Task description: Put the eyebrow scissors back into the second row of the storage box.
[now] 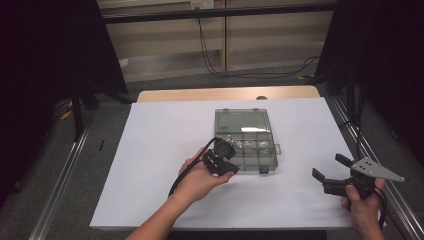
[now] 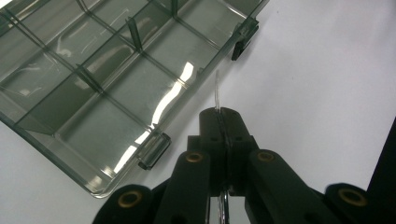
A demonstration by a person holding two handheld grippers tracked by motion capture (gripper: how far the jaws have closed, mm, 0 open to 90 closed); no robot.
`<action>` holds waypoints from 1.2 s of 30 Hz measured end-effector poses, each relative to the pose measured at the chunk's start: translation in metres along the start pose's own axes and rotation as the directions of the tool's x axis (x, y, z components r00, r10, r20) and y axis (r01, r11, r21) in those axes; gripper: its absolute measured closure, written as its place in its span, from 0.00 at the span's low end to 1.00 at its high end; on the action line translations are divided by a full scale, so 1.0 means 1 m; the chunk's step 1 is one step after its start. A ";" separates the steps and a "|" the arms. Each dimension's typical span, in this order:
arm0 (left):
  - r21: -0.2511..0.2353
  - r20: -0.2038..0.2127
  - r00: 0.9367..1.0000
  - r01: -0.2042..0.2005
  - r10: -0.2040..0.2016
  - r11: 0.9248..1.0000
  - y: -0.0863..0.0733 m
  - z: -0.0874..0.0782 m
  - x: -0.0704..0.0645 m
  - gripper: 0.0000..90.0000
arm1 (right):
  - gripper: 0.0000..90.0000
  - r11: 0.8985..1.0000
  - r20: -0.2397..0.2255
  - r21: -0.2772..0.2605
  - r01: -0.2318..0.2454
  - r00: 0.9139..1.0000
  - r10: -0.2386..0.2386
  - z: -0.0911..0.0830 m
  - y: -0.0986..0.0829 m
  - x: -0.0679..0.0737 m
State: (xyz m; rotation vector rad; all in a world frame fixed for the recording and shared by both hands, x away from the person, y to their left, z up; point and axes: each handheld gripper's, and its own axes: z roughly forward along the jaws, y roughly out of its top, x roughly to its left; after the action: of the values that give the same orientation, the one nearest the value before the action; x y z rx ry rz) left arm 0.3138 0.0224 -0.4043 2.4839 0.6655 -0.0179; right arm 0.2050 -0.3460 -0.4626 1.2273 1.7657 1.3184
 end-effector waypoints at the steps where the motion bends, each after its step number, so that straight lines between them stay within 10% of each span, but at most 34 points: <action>1: 0.003 -0.003 1.000 -0.008 0.008 1.000 0.001 -0.001 0.001 0.99 | 0.01 1.000 0.001 0.002 0.001 1.000 -0.001 0.000 0.000 0.000; 36: -0.036 -0.034 0.999 -0.001 0.000 0.999 0.027 -0.006 0.018 0.99 | 0.02 1.000 -0.002 -0.003 0.002 1.000 -0.002 -0.001 0.001 0.000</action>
State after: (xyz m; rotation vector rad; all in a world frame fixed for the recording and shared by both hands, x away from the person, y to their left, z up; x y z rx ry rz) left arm 0.3417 0.0145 -0.3882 2.4551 0.6732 0.0361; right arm 0.2044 -0.3468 -0.4617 1.2226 1.7660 1.3211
